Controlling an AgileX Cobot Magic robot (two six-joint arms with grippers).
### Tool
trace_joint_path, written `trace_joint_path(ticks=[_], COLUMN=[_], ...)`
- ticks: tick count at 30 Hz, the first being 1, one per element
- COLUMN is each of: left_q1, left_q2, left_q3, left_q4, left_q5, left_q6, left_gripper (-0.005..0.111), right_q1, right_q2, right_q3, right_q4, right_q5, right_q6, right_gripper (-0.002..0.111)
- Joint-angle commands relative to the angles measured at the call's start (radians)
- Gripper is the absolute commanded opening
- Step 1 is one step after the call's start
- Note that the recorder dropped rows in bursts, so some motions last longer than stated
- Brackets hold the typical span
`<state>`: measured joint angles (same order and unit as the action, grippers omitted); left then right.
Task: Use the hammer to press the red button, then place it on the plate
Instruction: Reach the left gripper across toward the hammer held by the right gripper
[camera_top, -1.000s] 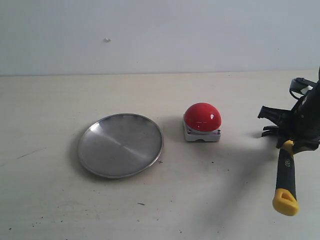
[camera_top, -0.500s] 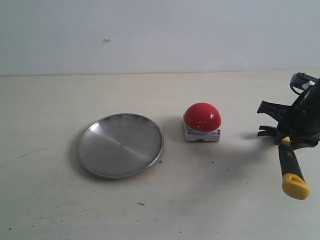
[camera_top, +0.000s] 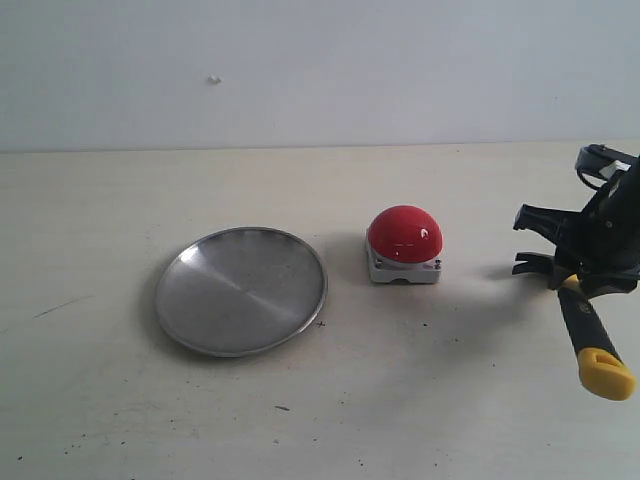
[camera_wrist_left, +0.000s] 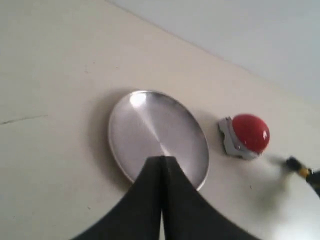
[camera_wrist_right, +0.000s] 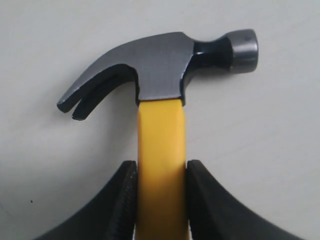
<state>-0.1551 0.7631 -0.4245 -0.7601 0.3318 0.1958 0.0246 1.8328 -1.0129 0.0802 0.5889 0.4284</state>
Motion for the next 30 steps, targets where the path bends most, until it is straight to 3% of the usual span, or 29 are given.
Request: trace_joint_path(ticks=[1,4,6,7,8,9,12,17,20,26,29,30], left_q1=[-0.006,-0.001,-0.001,-0.001,-0.001,-0.015,-0.111,-0.282,-0.366,-0.436,-0.447,-0.449], left_q2=[0.25,0.521,0.705,0.823,0.889,1.014,1.187,1.297,1.39,1.482,1.502,1.511], left_q3=[-0.245,-0.459,-0.559,-0.591,-0.599,-0.601,-0.633,-0.831,-0.982,-1.075,-1.088,-1.088], left_q4=[0.094,0.095,-0.088,-0.294,-0.424,-0.652,-0.921,-0.984,-0.913,-0.93,-0.943,-0.945], left_q5=[0.263,0.55,0.734,0.853,0.889,0.889,0.889,0.889,0.889,0.889,0.889,0.889], left_q6=[0.096,0.118,0.289,0.437,0.501,0.605,0.674,0.616,0.466,0.395,0.386,0.373], left_gripper=[0.0,0.0,0.0,0.0,0.0,0.0,0.0,0.0,0.0,0.0,0.013,0.025], right_q1=[-0.004,-0.004,-0.004,-0.004,-0.004,-0.004,-0.004,-0.004,-0.004,-0.004,-0.004,-0.004], right_q2=[-0.016,-0.016,-0.016,-0.016,-0.016,-0.016,-0.016,-0.016,0.0,0.011,0.011,0.011], right_q3=[-0.013,-0.013,-0.013,-0.013,-0.013,-0.013,-0.013,-0.013,-0.013,-0.013,-0.013,-0.013], right_q4=[-0.005,-0.001,-0.001,-0.001,-0.001,-0.001,0.036,0.085,0.085,0.085,0.09,0.102], right_q5=[-0.024,-0.027,-0.027,-0.027,-0.027,-0.027,-0.02,-0.049,-0.049,-0.047,-0.054,-0.06], right_q6=[-0.027,-0.04,-0.046,-0.046,-0.046,-0.053,-0.072,-0.092,-0.098,-0.12,-0.132,-0.149], right_gripper=[0.0,0.0,0.0,0.0,0.0,0.0,0.0,0.0,0.0,0.0,0.0,0.0])
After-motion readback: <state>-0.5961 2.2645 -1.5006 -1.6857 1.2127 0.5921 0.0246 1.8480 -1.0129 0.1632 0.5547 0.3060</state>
